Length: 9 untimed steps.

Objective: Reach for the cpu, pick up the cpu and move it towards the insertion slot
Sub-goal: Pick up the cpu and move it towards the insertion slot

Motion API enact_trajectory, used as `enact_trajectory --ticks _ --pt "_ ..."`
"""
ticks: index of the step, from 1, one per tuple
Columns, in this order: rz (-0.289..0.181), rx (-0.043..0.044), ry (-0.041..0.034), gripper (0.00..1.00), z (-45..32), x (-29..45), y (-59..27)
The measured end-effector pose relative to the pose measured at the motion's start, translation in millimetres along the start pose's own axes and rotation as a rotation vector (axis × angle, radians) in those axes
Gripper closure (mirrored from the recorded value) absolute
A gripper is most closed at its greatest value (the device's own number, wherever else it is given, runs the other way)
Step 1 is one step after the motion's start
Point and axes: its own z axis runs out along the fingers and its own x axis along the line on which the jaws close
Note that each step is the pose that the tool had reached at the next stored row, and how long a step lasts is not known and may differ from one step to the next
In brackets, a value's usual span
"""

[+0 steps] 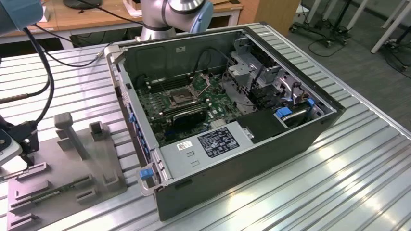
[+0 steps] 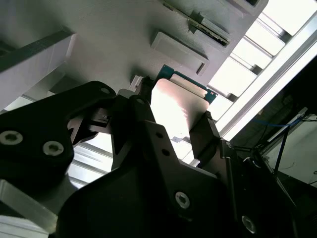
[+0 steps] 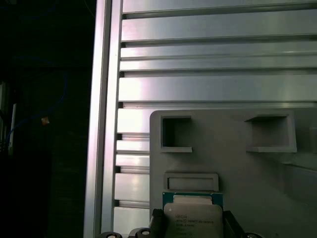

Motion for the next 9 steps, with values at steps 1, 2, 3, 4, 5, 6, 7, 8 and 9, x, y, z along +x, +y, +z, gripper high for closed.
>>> enact_trajectory --ticks 1,2,3,4,5,6,7,8,9 --pt "0.000 -0.0001 0.0000 0.46 -0.7 0.0 0.0" --pt "0.000 0.0000 0.0000 0.46 -1.3 0.0 0.1" --pt "0.000 0.0000 0.0000 0.46 -1.9 0.0 0.1" --pt "0.000 -0.0002 -0.0002 0.46 -2.2 0.0 0.1" --pt "0.000 -0.0002 -0.0003 0.46 -2.2 0.0 0.1" --pt "0.000 0.0000 0.0000 0.46 -3.2 0.1 0.2" --pt "0.000 0.0012 0.0000 0.46 -3.8 0.6 0.2" --pt "0.000 0.0012 0.0001 0.46 -3.8 0.6 0.2" --pt "0.000 0.0012 0.0000 0.46 -3.8 0.7 0.2"
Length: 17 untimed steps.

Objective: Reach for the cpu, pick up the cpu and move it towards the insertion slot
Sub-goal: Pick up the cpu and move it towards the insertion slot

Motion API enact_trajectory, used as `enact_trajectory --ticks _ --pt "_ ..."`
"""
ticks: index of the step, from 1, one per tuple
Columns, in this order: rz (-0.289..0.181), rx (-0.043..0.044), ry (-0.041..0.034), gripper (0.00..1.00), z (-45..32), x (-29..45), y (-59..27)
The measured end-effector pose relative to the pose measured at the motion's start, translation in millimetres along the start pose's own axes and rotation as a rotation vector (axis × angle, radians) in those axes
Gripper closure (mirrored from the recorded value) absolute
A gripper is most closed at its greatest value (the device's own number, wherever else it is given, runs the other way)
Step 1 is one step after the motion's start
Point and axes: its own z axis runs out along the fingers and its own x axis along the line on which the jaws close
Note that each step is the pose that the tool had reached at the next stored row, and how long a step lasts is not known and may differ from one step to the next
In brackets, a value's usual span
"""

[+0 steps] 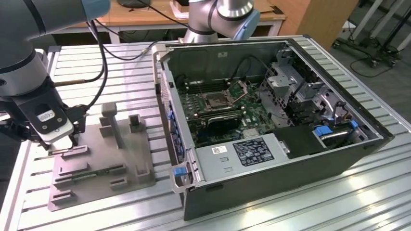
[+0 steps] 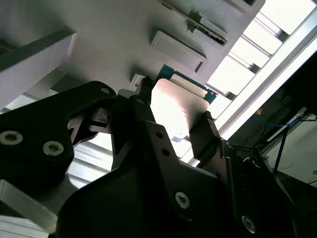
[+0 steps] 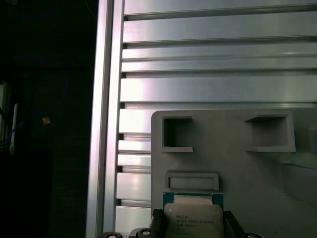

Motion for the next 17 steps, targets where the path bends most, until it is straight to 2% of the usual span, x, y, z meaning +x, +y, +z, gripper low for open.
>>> enact_trajectory --ticks 15,17 --pt "0.000 0.0000 0.0000 0.46 0.0 0.8 0.0" --pt "0.000 -0.0001 0.0001 0.46 -0.8 7.9 0.1"
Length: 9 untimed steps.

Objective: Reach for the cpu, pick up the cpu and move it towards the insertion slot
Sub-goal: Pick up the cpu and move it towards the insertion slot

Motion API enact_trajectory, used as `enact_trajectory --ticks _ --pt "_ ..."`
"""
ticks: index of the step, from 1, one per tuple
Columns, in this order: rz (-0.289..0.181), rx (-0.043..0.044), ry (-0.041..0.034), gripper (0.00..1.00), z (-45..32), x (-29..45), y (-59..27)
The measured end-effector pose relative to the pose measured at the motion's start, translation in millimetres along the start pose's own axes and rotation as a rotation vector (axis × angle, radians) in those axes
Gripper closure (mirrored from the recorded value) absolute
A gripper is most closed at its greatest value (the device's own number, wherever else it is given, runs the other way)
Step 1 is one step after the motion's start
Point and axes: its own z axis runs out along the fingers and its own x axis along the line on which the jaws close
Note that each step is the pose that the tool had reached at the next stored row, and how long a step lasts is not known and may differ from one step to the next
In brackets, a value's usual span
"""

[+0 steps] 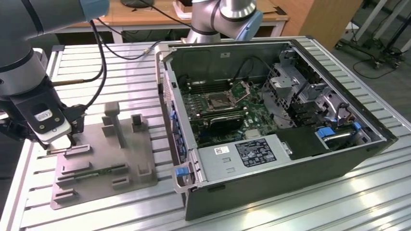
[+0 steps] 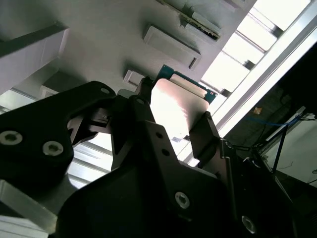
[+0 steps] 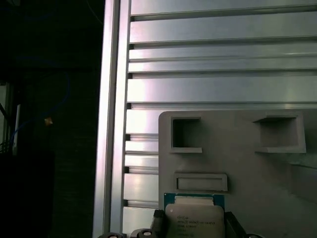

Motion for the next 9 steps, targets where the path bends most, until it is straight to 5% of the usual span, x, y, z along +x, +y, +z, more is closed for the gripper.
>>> enact_trajectory --ticks 1,9 --pt "0.000 -0.0005 -0.0021 0.46 -11.6 0.2 0.7" --pt "0.000 -0.0009 -0.0022 0.46 -16.0 0.3 0.9"
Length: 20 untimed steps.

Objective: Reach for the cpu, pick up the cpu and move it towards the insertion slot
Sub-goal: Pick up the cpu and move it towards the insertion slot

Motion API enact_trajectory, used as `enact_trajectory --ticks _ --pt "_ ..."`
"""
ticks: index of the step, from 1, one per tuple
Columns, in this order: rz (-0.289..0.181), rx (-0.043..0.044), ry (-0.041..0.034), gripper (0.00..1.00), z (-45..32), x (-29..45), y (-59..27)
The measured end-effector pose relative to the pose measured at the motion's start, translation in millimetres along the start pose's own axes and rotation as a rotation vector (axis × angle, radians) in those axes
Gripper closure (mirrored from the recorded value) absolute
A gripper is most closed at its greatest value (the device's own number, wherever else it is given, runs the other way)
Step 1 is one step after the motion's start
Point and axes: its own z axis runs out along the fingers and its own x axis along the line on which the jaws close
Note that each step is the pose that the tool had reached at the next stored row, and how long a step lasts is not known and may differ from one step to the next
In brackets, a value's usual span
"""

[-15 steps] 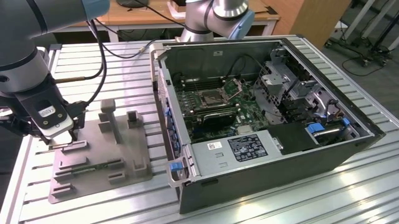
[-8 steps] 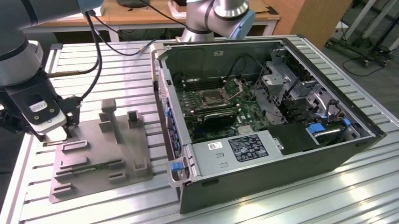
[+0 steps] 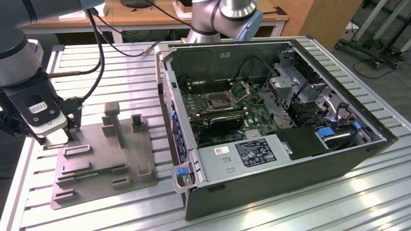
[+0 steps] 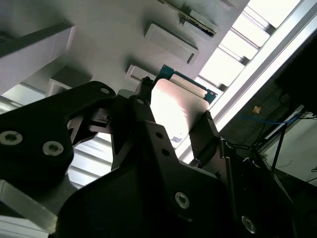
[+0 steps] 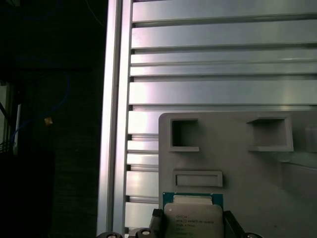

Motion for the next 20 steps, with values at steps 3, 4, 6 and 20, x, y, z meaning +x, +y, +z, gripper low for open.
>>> enact_trajectory --ticks 3,4,6,20 --pt "0.000 -0.0001 -0.0001 0.46 -1.6 0.0 0.1" --pt "0.000 -0.0002 -0.0001 0.46 -2.2 0.0 0.1" --pt "0.000 -0.0003 -0.0003 0.46 -3.2 0.0 0.2" --pt "0.000 -0.0013 -0.0009 0.46 -17.0 0.3 0.9"
